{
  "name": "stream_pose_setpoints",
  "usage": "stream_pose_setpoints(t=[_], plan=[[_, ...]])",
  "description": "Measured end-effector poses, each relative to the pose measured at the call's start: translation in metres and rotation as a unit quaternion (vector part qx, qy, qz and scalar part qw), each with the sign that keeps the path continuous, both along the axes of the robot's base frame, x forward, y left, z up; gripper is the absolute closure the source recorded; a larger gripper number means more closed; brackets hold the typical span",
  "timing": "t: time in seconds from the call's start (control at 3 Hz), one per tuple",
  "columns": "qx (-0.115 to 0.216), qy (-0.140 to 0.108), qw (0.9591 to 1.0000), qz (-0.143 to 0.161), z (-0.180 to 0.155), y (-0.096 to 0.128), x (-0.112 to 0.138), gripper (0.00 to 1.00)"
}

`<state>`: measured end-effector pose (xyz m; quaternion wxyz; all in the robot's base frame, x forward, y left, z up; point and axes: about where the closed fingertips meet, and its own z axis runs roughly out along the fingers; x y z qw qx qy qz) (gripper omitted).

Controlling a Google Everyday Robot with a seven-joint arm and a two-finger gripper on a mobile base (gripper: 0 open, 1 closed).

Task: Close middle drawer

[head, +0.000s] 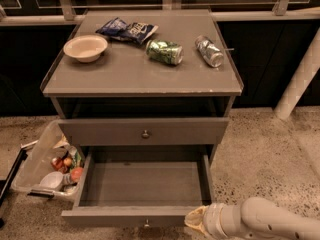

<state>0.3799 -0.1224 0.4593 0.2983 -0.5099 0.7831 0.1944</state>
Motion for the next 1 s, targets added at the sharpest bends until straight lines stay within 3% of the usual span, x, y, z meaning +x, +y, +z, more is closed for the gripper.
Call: stream_pose_setpoints(t=[0.67,1.0], plan=[[-0.004,-0.005,1.0000,0.003,-0.037,0.008,0.001,1.00],[-0.004,-0.005,1.0000,0.003,-0.037,0.008,0.001,0.81]])
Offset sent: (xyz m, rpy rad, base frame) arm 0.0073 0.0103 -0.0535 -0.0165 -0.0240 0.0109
